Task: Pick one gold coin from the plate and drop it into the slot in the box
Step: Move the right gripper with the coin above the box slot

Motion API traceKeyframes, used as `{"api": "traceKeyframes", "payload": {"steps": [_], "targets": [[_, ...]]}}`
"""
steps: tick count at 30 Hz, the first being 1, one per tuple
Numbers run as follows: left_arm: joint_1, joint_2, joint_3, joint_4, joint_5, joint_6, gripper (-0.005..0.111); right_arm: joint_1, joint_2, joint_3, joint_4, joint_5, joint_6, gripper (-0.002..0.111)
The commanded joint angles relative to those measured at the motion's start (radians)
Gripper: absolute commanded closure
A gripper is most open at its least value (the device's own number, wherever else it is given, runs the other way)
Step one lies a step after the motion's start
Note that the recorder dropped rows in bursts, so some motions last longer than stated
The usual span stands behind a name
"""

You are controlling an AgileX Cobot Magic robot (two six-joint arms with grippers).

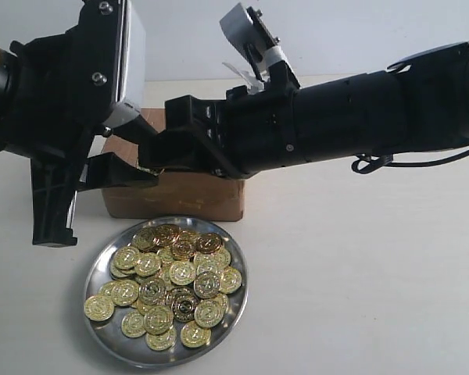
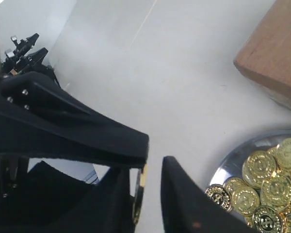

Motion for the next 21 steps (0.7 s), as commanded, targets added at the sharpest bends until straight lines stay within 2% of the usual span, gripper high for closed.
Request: {"api": "traceKeyframes", "payload": {"steps": [1,4,6,7,10,12,13,17,20,21], "targets": [[-0.006,0.002,0.001,-0.011,-0.01,0.007,0.08,0.002,-0.003,-0.024,0.009,0.008,0.008,0.108],[-0.006,0.002,0.001,-0.01,-0.033,0.007,0.079,0.002,-0.003,-0.024,0.009,0.008,0.008,0.108],[-0.006,0.002,0.001,0.005,-0.046,0.003,0.072,0.002,-0.003,-0.024,0.009,0.008,0.008,0.108],[-0.006,0.002,0.001,0.036,-0.049,-0.018,0.064,0.002,-0.003,-0.024,0.009,-0.002,0.008,0.108],[0.01,-0.003,0.001,0.178,-0.056,-0.133,0.029,0.002,-0.003,-0.024,0.009,-0.105,-0.001,0.108],[0.028,-0.014,0.001,0.296,-0.065,-0.247,0.014,0.002,-0.003,-0.034,0.009,-0.216,-0.035,0.108],[0.037,-0.023,0.001,0.347,-0.065,-0.308,0.011,0.002,0.005,-0.048,0.009,-0.27,-0.046,0.108],[0.068,-0.063,0.001,0.411,-0.043,-0.454,0.016,0.002,0.056,-0.168,-0.28,-0.363,0.035,0.108],[0.071,-0.102,0.001,0.411,0.004,-0.542,0.032,0.0,0.139,-0.317,-0.568,-0.37,0.223,0.108],[0.071,-0.12,0.001,0.411,0.036,-0.583,0.042,0.0,0.171,-0.391,-0.72,-0.344,0.314,0.108]]}}
